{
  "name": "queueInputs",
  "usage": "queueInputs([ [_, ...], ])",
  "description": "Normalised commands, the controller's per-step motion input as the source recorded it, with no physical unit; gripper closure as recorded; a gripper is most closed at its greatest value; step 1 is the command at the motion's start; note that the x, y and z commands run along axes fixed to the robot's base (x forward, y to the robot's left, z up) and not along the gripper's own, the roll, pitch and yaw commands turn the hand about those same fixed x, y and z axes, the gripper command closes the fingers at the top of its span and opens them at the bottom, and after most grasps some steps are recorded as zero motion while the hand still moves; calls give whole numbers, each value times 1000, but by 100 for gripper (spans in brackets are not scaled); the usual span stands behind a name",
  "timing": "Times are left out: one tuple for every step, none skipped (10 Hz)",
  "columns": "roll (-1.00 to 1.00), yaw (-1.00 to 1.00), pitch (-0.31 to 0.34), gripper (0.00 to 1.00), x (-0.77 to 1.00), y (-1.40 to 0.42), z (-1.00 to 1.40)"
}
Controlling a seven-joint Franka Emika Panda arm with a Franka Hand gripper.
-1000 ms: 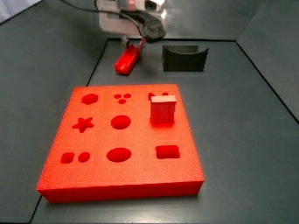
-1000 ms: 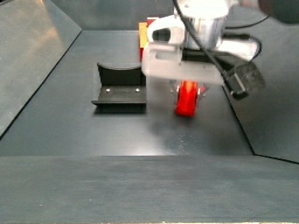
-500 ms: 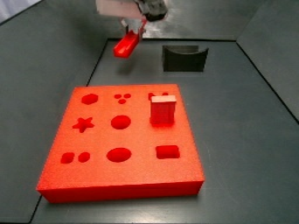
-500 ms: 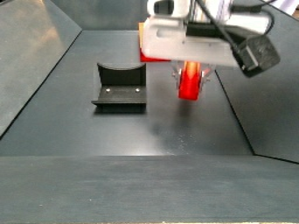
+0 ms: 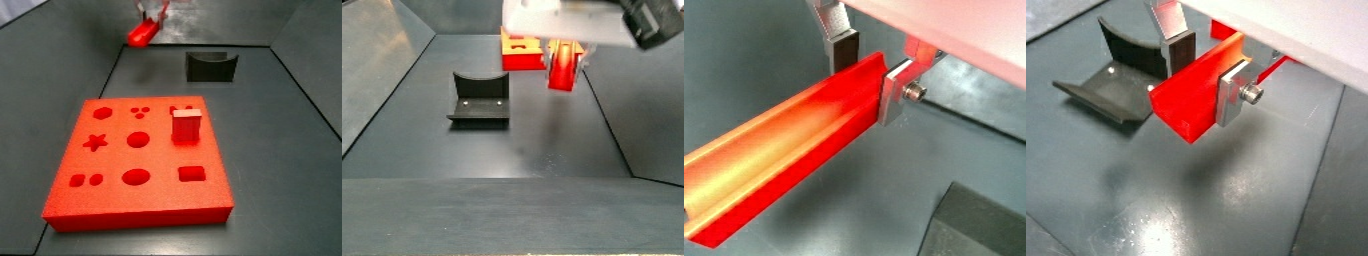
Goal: Pick up the arch object. Move up. Place the arch object on the fixture. Regrasp the arch object. Move to above the board. Insert the arch object.
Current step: Place the arch object on the fixture.
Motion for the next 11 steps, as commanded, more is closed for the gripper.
queueInputs([
  [88, -4, 45, 100, -32, 2, 1000],
  [94, 0, 48, 100, -30, 2, 923],
  [102, 10, 58, 100, -19, 1, 673],
  [103, 15, 66, 100, -15, -1, 570],
  [93, 21, 75, 100, -3, -1, 368],
  [-62, 782, -594, 100, 1000, -354, 237],
  [-67, 704, -534, 100, 1000, -352, 179],
  [-74, 572, -469, 100, 1000, -331, 159],
  [-101, 321, -287, 100, 1000, -291, 151],
  [-116, 196, -172, 100, 1000, -279, 139],
  [-120, 89, -74, 100, 1000, -238, 108],
])
